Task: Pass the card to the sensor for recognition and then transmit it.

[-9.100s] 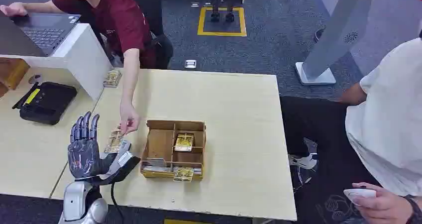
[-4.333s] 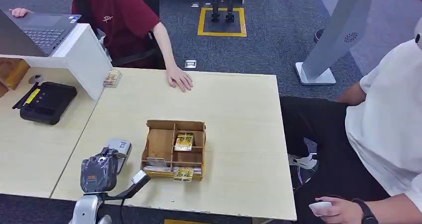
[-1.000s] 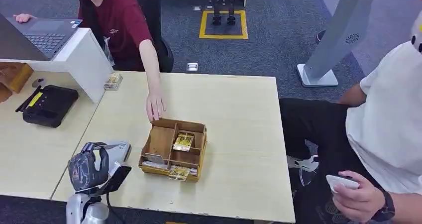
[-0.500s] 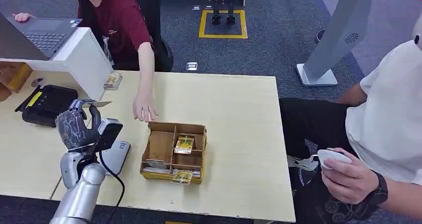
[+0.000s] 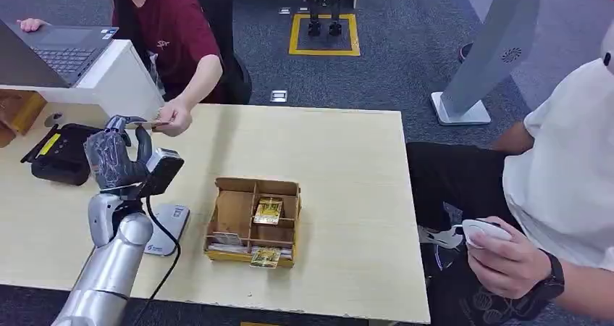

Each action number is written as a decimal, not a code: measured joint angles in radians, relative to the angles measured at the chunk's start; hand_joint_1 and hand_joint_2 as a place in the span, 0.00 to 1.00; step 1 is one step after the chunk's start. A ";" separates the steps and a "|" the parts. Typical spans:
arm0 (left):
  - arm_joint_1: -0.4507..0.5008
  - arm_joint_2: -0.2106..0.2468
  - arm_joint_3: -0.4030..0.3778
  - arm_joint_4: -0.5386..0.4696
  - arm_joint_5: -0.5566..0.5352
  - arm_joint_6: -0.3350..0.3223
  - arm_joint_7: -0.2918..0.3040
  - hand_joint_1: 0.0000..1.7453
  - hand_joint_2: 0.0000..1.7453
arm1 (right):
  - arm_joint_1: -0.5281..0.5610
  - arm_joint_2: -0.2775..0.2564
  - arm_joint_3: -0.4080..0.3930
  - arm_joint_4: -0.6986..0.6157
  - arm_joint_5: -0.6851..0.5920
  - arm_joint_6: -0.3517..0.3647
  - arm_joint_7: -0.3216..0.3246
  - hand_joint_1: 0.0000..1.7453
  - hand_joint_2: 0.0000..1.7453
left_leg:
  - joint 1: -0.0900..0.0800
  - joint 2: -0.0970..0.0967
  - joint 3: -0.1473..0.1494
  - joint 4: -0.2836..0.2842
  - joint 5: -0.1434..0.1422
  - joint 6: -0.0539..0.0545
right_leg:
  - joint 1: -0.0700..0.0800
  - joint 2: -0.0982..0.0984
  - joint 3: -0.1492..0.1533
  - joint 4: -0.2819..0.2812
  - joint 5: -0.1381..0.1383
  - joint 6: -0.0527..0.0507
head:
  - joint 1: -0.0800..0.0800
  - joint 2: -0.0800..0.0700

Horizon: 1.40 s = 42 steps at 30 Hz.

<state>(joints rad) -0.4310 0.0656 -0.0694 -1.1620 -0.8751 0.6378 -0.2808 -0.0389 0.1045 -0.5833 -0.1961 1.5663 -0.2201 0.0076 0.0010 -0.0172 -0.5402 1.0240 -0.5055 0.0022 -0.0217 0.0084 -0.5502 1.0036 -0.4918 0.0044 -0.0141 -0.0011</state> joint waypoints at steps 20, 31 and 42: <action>0.007 0.005 -0.004 -0.007 0.256 -0.230 -0.013 0.00 1.00 | 0.002 0.000 0.000 0.000 -0.017 -0.012 0.001 0.00 1.00 | 0.000 0.001 -0.001 0.000 0.000 0.000 | 0.000 0.001 -0.001 0.000 0.001 0.001 | 0.000 0.000; 0.093 0.039 -0.023 -0.158 0.316 -0.381 -0.001 0.00 1.00 | 0.009 -0.002 -0.003 0.000 -0.032 -0.018 0.002 0.00 1.00 | 0.000 0.001 -0.001 0.000 0.000 0.000 | 0.000 0.002 -0.001 0.000 0.001 0.001 | 0.000 0.000; 0.267 0.146 -0.082 -0.398 0.221 -0.460 -0.056 0.00 1.00 | 0.014 -0.009 -0.012 0.000 -0.047 -0.017 0.003 0.00 1.00 | 0.000 0.002 -0.002 0.000 0.000 0.000 | 0.000 0.003 -0.002 0.000 0.000 0.001 | 0.000 0.000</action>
<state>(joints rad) -0.1641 0.2118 -0.1515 -1.5599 -0.6543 0.1774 -0.3372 -0.0250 0.0957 -0.5951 -0.1961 1.5190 -0.2369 0.0103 0.0012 -0.0152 -0.5422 1.0240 -0.5060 0.0024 -0.0216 0.0111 -0.5521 1.0036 -0.4914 0.0050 -0.0141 -0.0011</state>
